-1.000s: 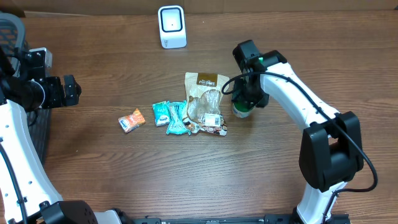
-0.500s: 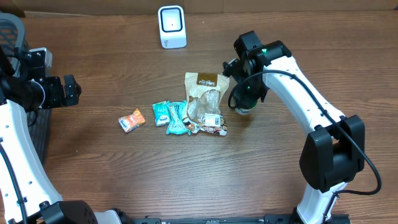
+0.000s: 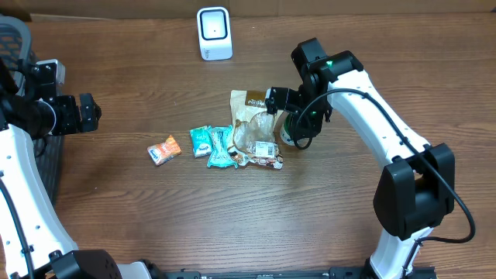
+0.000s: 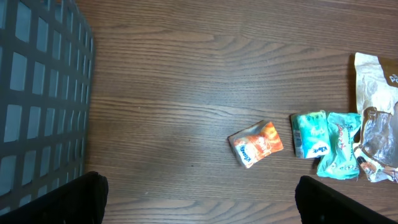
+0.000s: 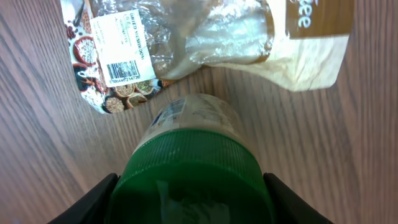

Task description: Scan the item barcode

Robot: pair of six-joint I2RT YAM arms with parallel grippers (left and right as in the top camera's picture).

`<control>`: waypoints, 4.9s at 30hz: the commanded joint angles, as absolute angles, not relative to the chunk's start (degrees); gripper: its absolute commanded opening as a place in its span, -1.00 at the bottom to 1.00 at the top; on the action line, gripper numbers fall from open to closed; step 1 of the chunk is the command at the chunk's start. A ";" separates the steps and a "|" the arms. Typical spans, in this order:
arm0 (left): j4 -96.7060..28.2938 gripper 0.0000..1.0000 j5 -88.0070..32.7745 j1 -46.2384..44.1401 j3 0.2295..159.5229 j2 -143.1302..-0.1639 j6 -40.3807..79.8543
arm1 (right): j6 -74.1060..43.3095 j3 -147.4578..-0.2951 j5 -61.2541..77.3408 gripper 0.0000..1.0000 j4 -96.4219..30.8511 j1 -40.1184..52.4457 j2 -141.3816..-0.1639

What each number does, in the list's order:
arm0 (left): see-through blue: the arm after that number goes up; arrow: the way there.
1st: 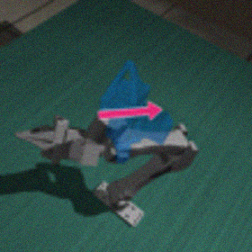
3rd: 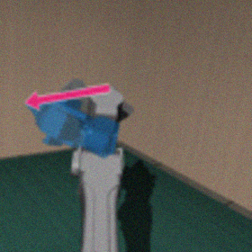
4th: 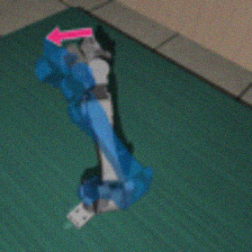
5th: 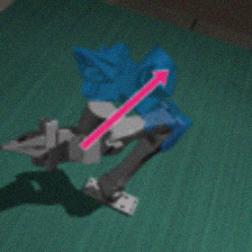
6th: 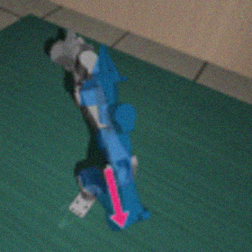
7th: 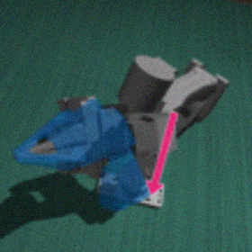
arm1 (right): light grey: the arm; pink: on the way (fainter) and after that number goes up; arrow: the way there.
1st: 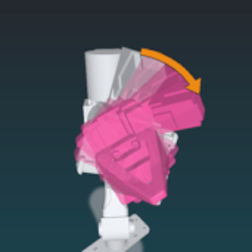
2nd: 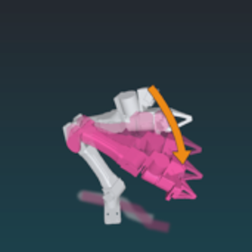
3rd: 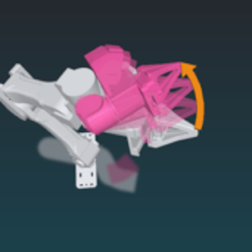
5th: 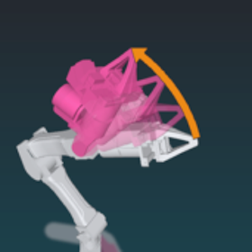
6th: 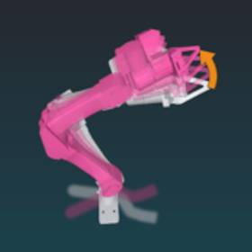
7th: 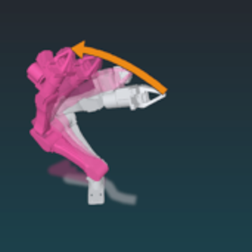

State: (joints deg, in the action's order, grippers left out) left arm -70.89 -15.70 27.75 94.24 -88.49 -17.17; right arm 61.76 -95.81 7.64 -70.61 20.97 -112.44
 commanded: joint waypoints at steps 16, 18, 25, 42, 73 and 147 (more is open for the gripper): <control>-70.85 0.99 -16.36 27.73 95.53 -86.87 -18.70 | 66.50 -93.10 9.13 -0.02 -68.05 18.94 -113.56; -70.85 0.99 -16.36 27.73 95.53 -86.87 -18.70 | 66.48 -92.97 9.10 -0.03 -68.25 18.94 -114.80; -70.85 0.99 -16.36 27.73 95.53 -86.87 -18.70 | 65.98 -92.95 9.13 -0.03 -68.27 18.94 -115.81; -70.85 0.99 -16.36 27.73 95.53 -86.87 -18.70 | 64.29 -93.06 9.15 1.00 -69.76 18.96 -115.79; -70.85 0.99 -16.36 27.73 95.53 -86.87 -18.70 | -10.48 -110.78 -0.58 0.90 -83.48 19.44 -115.15; -70.85 0.99 -16.36 27.73 95.53 -86.87 -18.70 | 15.51 -114.54 67.16 -0.12 -71.44 20.82 -104.68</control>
State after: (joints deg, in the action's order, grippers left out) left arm -70.87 -15.68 27.75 94.24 -88.49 -17.17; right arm 21.37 -112.51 56.51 -74.83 20.99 -107.15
